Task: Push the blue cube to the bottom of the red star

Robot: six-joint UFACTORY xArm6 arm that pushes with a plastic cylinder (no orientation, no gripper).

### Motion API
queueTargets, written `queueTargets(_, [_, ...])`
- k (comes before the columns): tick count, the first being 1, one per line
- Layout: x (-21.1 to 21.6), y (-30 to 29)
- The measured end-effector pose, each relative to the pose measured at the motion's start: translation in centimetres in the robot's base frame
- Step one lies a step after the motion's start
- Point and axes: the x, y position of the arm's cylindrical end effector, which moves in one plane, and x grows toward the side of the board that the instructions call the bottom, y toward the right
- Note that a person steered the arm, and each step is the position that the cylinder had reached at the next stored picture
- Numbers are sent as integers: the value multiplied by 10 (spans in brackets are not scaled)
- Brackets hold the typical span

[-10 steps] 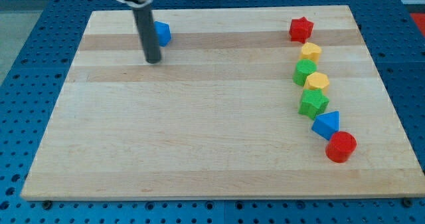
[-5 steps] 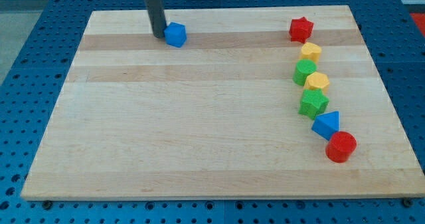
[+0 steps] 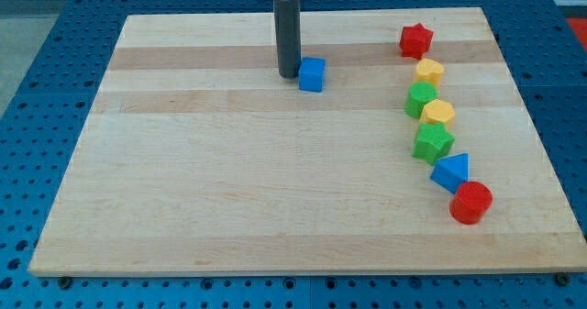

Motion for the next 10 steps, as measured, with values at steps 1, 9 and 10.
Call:
queueTargets(1, [33,0])
queueTargets(9, [8,50])
queueTargets(10, [3,51])
